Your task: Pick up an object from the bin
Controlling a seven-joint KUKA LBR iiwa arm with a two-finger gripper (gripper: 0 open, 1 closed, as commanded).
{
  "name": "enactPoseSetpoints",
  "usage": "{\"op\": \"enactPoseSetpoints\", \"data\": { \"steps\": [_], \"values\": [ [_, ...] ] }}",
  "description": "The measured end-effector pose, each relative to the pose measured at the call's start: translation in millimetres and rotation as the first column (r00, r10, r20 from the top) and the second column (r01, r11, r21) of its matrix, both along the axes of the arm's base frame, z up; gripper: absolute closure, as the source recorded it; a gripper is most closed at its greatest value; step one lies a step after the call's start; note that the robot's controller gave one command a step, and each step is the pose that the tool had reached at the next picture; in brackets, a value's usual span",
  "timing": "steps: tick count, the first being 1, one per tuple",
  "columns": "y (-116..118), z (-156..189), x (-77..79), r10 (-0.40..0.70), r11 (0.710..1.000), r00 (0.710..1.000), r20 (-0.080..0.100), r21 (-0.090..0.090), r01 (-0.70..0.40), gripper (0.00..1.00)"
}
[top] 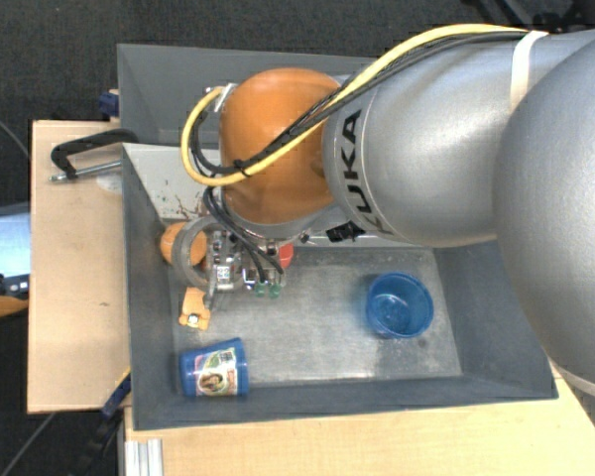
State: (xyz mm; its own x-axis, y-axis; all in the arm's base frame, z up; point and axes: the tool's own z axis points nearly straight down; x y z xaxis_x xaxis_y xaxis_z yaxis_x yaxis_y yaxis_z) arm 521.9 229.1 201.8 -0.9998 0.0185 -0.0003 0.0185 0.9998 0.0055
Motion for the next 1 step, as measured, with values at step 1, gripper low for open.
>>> {"op": "enactPoseSetpoints", "data": {
  "steps": [1],
  "values": [
    [-6.3, 1.2, 48.3, 0.061, 0.998, 0.998, 0.013, 0.006, -0.062, 1.0]
  ]
}}
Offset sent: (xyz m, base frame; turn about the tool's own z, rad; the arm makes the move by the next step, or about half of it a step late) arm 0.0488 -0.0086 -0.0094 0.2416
